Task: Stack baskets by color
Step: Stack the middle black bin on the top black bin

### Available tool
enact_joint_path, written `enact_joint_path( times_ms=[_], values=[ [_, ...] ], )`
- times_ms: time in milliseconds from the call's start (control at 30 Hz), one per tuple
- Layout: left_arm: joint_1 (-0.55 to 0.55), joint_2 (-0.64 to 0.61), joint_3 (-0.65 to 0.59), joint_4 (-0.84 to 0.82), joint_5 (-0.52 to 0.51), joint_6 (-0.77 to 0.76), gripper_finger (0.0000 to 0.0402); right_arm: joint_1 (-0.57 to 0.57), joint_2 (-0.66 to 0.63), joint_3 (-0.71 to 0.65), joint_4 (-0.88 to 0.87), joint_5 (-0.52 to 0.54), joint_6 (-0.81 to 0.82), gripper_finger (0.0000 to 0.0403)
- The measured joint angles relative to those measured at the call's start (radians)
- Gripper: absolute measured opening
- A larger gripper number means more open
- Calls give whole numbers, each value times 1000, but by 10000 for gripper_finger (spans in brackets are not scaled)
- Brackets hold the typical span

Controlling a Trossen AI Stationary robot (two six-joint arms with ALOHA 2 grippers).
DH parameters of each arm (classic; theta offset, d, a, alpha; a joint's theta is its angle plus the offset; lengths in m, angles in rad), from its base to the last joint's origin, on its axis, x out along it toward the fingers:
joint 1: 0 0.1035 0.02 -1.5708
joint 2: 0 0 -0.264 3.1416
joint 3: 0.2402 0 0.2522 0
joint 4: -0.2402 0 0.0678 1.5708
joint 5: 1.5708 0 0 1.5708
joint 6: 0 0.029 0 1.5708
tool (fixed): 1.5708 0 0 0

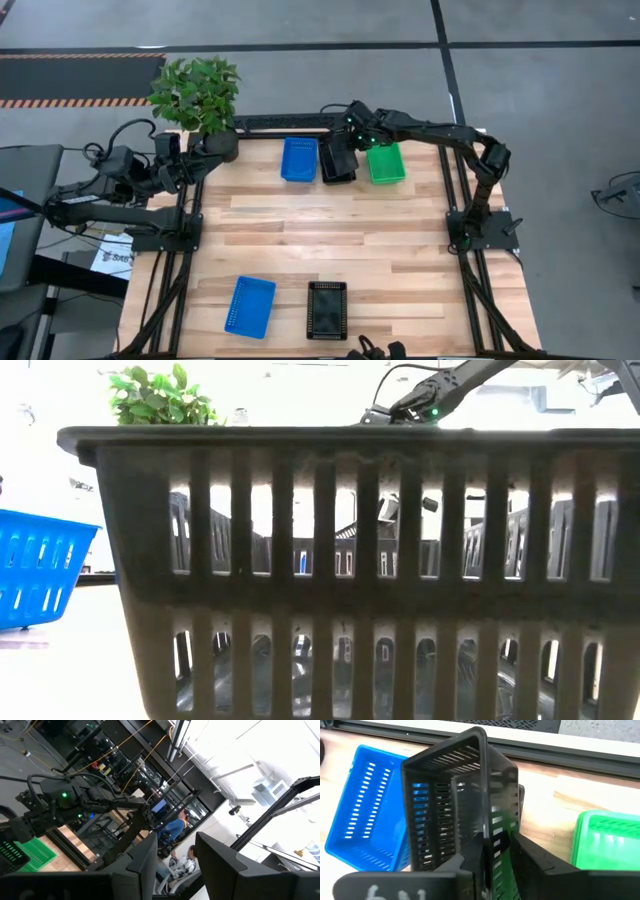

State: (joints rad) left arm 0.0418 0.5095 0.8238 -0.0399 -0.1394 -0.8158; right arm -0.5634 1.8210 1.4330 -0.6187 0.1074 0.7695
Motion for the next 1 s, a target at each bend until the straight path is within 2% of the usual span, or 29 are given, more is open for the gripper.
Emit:
enact_joint_path(
  times_ms=[467,567,733,900,1000],
  values=[
    [0,0,0,0,0,0,121,-2,0,0,-11,0,-20,116],
    [0,0,0,0,0,0,121,-2,0,0,-12,0,-34,93],
    [0,0,0,0,0,0,121,-16,0,0,-1,-12,-54,17],
    [0,0,0,0,0,-9,121,-50,0,0,19,-98,-74,20],
    [0,0,0,0,0,-9,121,-58,0,0,24,-139,-80,9]
  ],
)
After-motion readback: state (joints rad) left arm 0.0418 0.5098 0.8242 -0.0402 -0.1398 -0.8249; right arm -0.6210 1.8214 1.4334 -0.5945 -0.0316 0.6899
